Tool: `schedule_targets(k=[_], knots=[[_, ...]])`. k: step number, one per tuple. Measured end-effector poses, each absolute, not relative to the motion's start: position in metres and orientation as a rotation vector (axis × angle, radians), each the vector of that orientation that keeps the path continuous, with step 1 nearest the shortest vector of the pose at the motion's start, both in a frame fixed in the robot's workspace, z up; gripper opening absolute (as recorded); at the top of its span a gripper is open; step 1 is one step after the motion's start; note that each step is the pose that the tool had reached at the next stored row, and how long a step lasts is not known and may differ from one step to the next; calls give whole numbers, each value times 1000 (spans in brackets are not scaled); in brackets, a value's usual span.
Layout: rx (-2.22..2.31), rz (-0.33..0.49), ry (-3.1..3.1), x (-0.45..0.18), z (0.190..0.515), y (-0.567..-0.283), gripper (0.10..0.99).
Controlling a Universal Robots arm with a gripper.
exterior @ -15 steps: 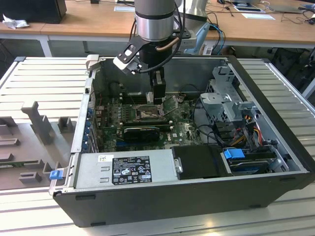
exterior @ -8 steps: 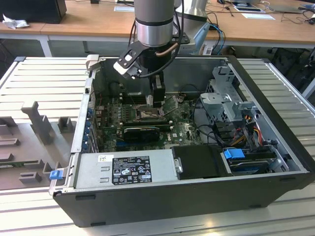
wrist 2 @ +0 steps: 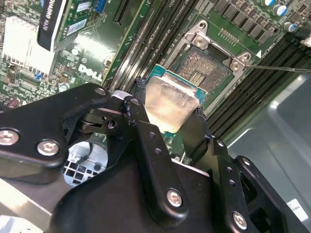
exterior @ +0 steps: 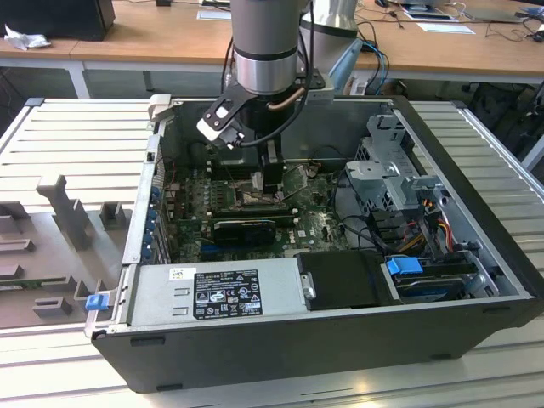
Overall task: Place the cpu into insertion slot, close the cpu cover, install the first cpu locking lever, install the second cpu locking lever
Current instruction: 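Place the cpu into insertion slot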
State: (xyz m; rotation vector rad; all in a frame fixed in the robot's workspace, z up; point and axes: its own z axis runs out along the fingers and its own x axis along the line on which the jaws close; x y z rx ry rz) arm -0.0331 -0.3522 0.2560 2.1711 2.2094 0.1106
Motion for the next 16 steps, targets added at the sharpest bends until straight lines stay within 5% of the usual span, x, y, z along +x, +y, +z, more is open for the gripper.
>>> schedule_targets(k=[16], knots=[[2181,110,2199,-44,228,-327,533]])
